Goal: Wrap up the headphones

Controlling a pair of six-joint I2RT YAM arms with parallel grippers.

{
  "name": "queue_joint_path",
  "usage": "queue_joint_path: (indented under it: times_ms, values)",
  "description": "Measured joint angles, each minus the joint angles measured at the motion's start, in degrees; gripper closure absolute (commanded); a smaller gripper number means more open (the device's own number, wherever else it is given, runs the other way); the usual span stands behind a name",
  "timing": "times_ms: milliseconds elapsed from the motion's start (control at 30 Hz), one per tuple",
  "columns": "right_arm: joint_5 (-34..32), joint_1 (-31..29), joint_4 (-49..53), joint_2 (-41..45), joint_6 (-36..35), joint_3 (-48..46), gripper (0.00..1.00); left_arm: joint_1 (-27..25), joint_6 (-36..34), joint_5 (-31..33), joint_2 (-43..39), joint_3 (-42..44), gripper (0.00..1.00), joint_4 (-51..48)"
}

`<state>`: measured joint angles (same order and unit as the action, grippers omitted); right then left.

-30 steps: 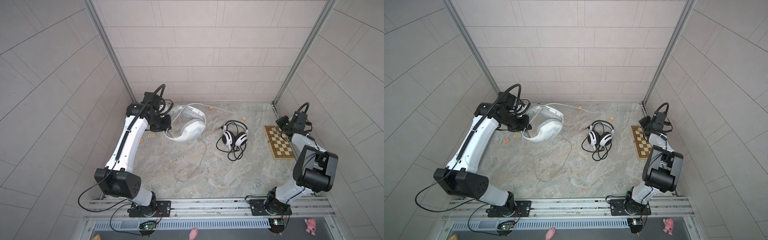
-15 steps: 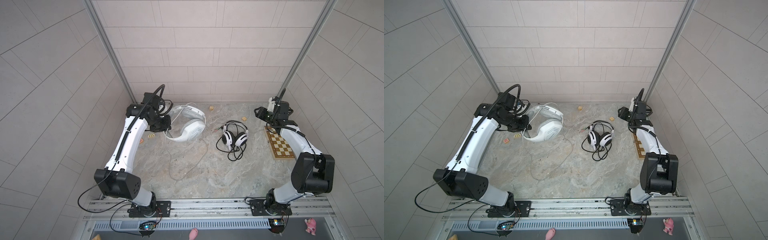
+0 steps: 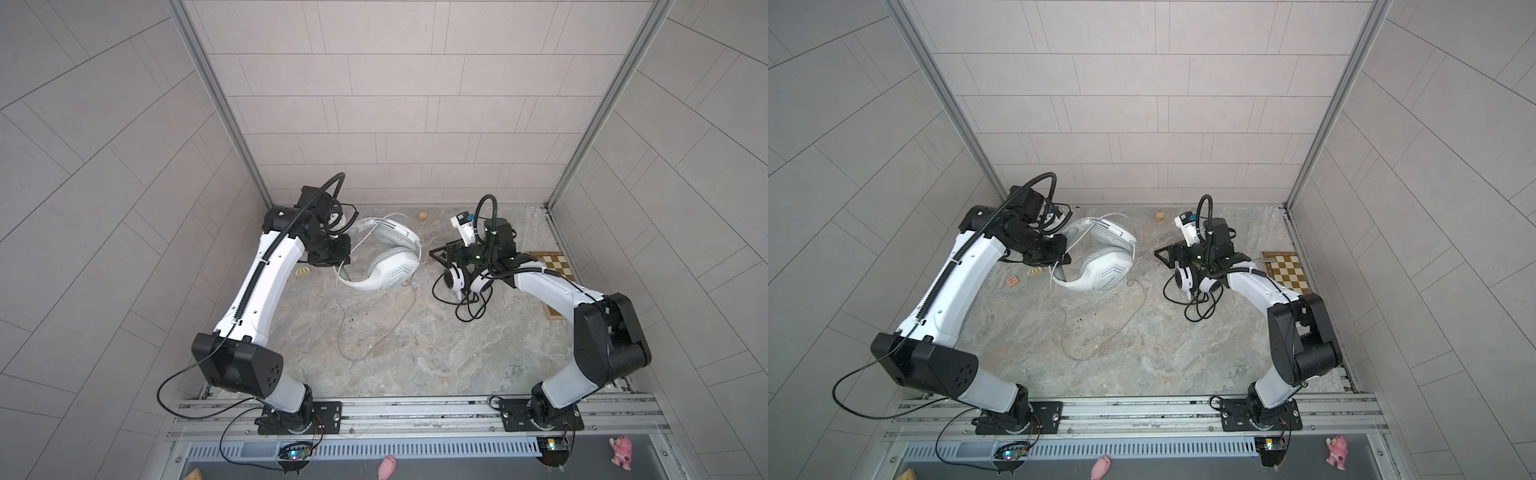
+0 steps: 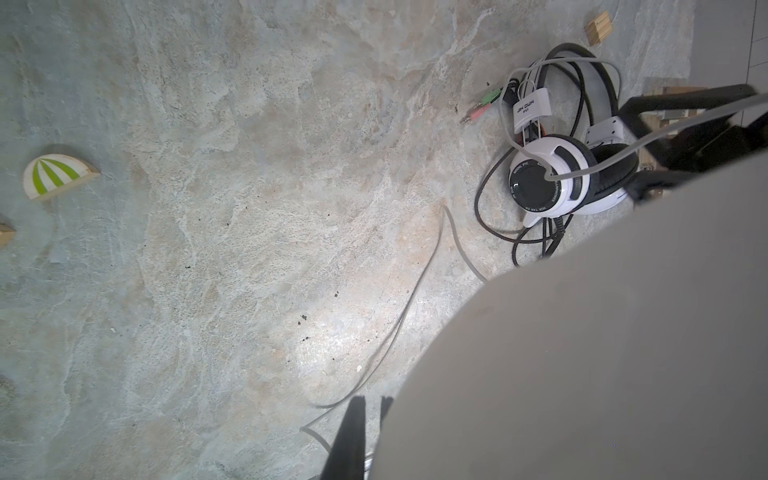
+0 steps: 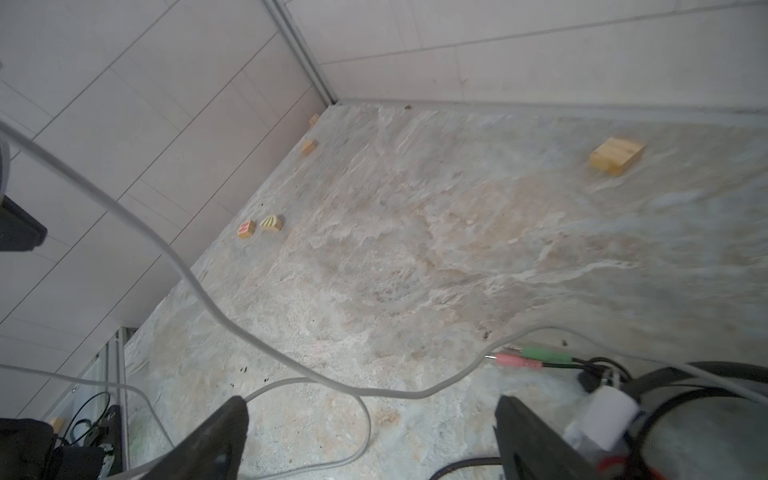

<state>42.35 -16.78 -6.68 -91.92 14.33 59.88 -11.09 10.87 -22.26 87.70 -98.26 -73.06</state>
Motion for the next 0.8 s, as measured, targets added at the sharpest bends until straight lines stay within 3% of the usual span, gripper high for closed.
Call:
queue_joint_path:
  times_ms: [233, 400, 433, 533, 567, 633, 800]
  values:
    - [2.29, -4.76, -3.41, -2.27, 0.22, 2.19, 0.08, -0.5, -0.02, 0.68, 0.04, -0.83, 1.0, -1.22]
    - [2.36, -6.23, -5.27, -5.07, 0.96, 6.27, 0.22, -1.36, -0.02, 0.72, 0.04, -0.83, 1.0, -1.46]
    - [2.23, -6.51, -5.55, -5.7, 1.09, 6.84, 0.3, -1.53, -0.02, 0.72, 0.04, -0.85, 1.0, -1.46]
    - [1.77, -7.21, -5.62, -7.28, 1.49, 8.7, 0.8, -1.95, -0.02, 0.74, 0.04, -0.85, 1.0, -1.53]
    - [1.68, -7.28, -5.57, -7.65, 1.6, 9.35, 0.91, -1.97, -0.02, 0.72, 0.04, -0.85, 1.0, -1.57]
    - [1.38, -7.45, -5.49, -7.87, 1.84, 10.38, 1.0, -2.21, -0.04, 0.72, 0.04, -0.83, 1.0, -1.7]
    - [-0.63, -7.43, -2.34, -7.3, 1.01, 14.12, 1.0, -2.91, -0.44, 0.92, 0.04, -0.26, 1.0, -1.86]
